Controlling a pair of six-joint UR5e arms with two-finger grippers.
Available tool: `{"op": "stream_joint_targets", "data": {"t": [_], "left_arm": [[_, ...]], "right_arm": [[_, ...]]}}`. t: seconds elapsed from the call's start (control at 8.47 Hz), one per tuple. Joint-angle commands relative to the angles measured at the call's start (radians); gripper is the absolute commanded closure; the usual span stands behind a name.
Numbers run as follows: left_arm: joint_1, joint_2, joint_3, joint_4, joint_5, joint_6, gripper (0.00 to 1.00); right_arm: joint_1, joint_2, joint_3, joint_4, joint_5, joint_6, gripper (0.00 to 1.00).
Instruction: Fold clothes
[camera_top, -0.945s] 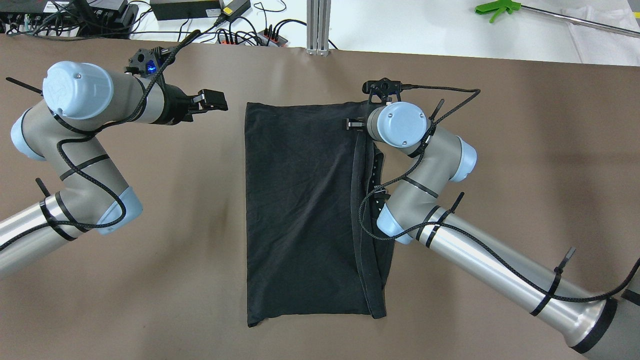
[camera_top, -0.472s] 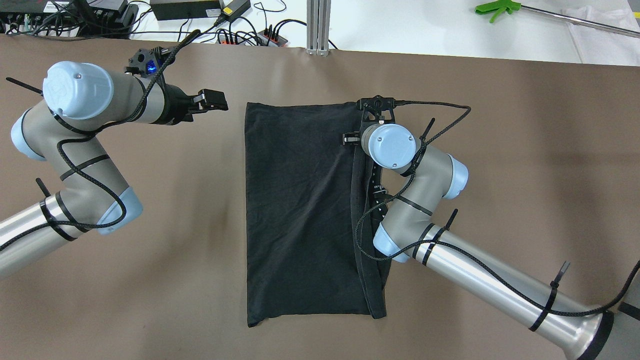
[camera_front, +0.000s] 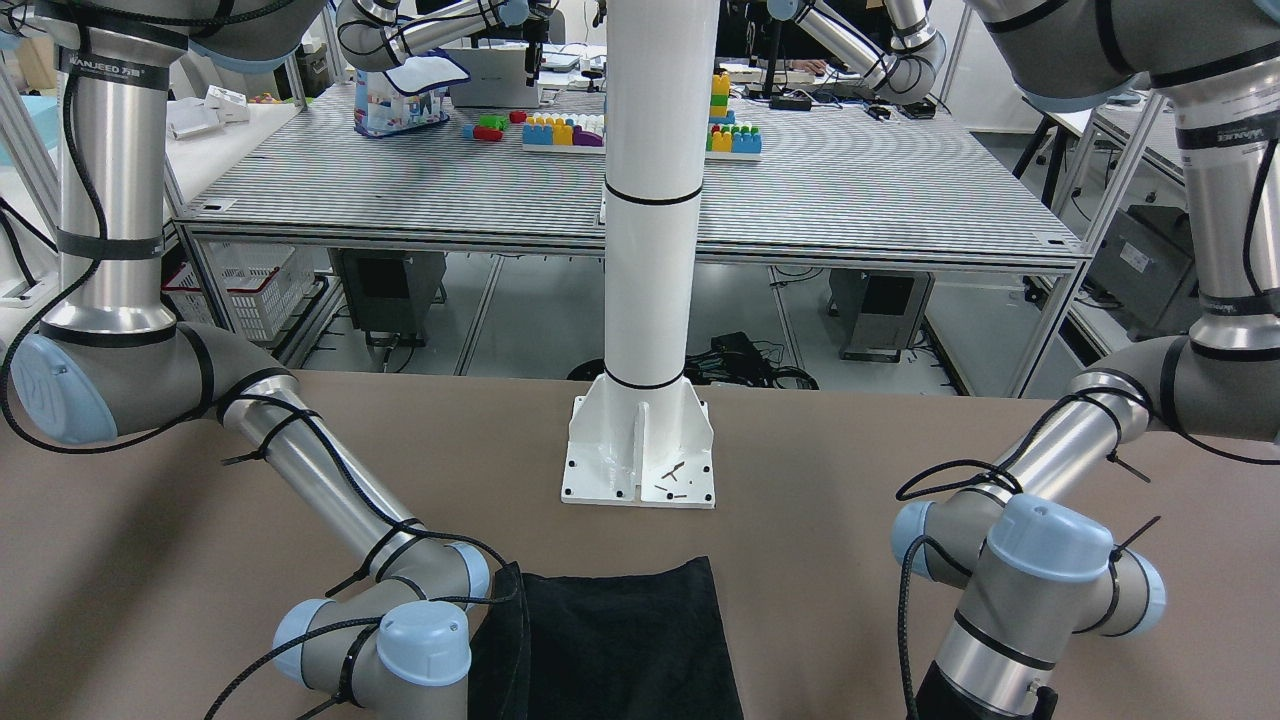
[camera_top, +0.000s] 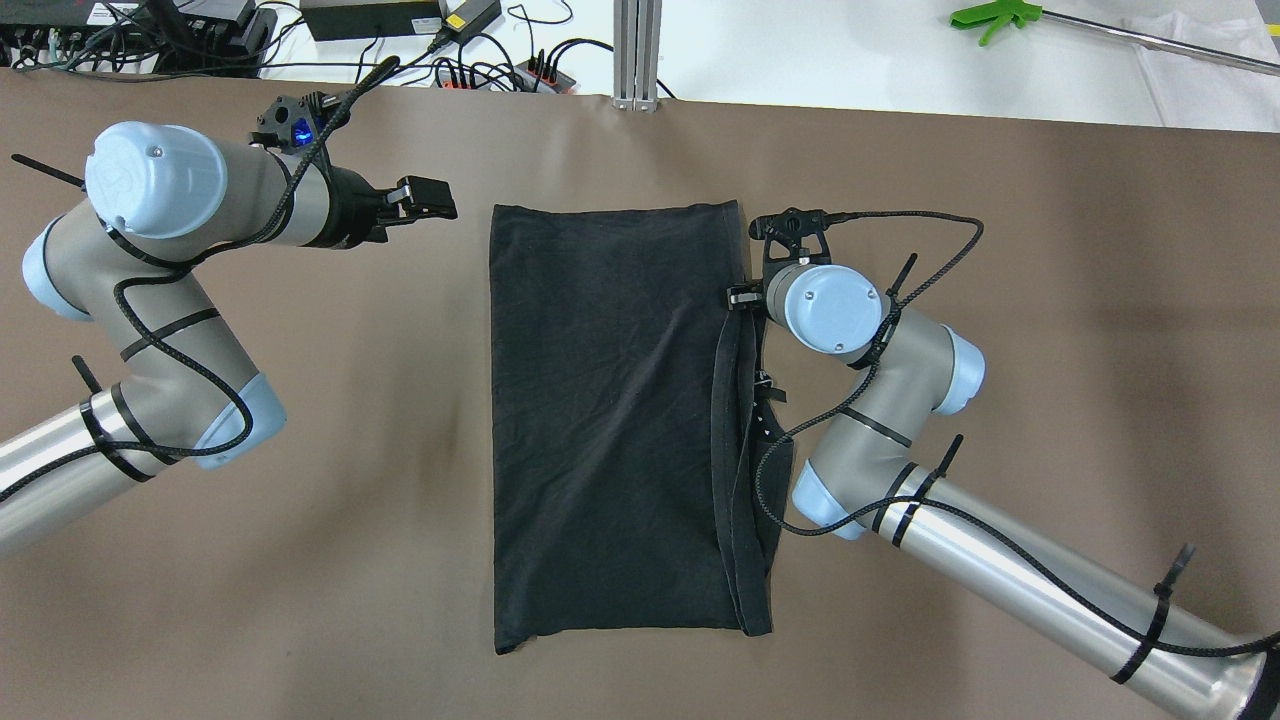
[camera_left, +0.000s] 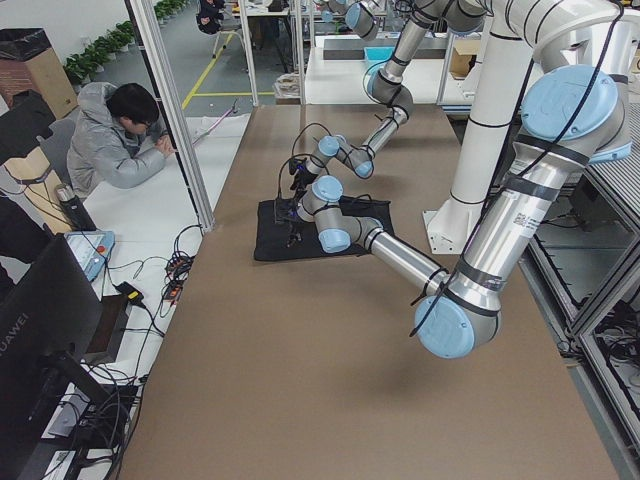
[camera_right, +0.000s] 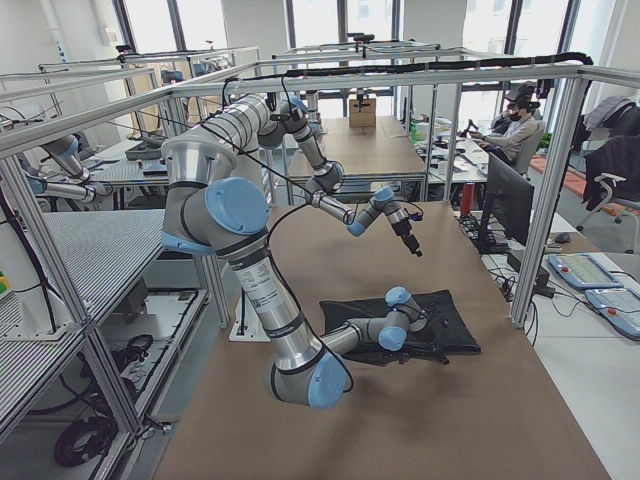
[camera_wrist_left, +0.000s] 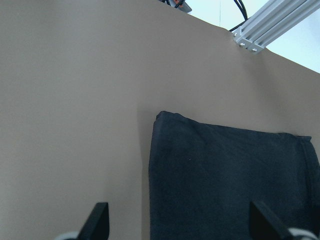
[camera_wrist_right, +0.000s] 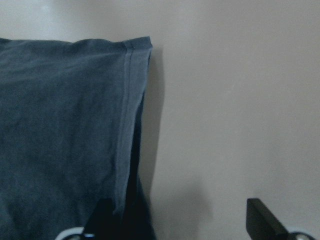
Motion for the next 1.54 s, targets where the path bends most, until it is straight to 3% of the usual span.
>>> {"op": "stream_joint_targets", "data": {"t": [0.0,0.24,0.47,0.71,0.83,1.06,1.42], "left_arm": [[0.002,0.000,0.000,0.000,0.002,-0.002,0.00],[0.002,-0.002,-0.001,0.000,0.002,-0.002,0.00],[0.002,0.000,0.000,0.000,0.000,-0.002,0.00],[0.002,0.000,0.000,0.000,0.002,-0.002,0.00],[0.002,0.000,0.000,0.000,0.002,-0.002,0.00],[0.002,0.000,0.000,0.000,0.002,-0.002,0.00],[0.002,0.000,0.000,0.000,0.002,-0.002,0.00]], "right_arm": [[0.064,-0.084,0.031,0.014,0.083,-0.133,0.06],[0.069,-0.087,0.085,-0.003,0.091,-0.144,0.06],[0.069,-0.052,0.177,-0.128,0.120,-0.100,0.06],[0.017,-0.031,0.186,-0.155,0.111,0.080,0.06],[-0.018,-0.026,0.187,-0.156,0.108,0.093,0.06],[-0.086,-0.024,0.180,-0.155,0.010,0.136,0.06],[-0.091,-0.038,0.175,-0.155,0.003,0.123,0.06]]}}
